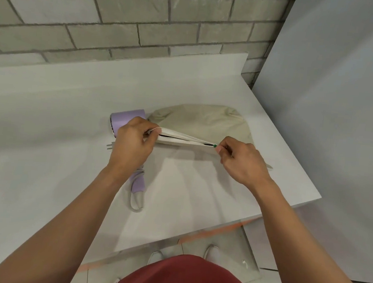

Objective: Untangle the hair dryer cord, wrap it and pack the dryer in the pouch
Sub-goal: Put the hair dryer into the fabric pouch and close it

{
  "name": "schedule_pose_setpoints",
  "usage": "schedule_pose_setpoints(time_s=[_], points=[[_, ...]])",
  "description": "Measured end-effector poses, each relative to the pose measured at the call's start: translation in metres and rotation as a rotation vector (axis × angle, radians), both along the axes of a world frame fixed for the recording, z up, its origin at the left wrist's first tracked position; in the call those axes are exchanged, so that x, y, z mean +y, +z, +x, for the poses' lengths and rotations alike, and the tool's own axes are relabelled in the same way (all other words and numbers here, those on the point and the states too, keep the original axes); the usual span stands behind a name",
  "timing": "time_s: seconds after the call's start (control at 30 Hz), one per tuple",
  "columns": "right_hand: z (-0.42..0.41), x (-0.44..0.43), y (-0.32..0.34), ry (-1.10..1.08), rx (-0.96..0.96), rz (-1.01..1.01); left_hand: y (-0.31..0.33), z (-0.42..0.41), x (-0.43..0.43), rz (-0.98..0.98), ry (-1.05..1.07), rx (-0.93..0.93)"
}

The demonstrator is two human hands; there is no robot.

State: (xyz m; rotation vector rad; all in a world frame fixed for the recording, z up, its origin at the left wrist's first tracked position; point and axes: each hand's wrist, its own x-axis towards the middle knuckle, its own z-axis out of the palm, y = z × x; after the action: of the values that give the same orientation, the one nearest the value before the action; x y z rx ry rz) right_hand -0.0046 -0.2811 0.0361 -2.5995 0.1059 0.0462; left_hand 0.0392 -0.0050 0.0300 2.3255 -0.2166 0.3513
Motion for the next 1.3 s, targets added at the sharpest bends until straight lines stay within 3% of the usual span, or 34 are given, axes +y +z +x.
schedule_pose_setpoints(time_s=[0.4,0.8,0.93,1.0,1.07,1.17,1.23,1.3], points=[[-0.018,-0.062,-0.013,-0.219,0.022,0.003,-0.004,0.003,0.003,0.004,0.070,-0.078],[-0.039,-0.119,-0.044,-0.401,0.096,0.020,-0.004,0.010,0.001,-0.637,0.135,0.312],[-0.038,-0.113,-0.048,-0.355,0.204,-0.133,-0.003,0.008,-0.015,-0.748,0.083,0.439],[-0.037,-0.101,-0.045,-0.293,0.095,-0.177,0.001,0.006,-0.021,-0.771,0.076,0.455],[-0.034,-0.080,-0.037,-0.152,-0.009,-0.083,0.004,0.007,-0.023,-0.795,0.085,0.467],[-0.023,-0.055,-0.044,0.088,0.042,-0.079,0.007,0.011,-0.024,-0.836,0.082,0.532],[-0.013,-0.047,-0.056,0.106,-0.002,-0.045,0.008,0.013,-0.022,-0.866,0.090,0.615],[-0.008,-0.044,-0.060,0.003,0.005,0.167,0.009,0.014,-0.022,-0.909,0.123,0.691]])
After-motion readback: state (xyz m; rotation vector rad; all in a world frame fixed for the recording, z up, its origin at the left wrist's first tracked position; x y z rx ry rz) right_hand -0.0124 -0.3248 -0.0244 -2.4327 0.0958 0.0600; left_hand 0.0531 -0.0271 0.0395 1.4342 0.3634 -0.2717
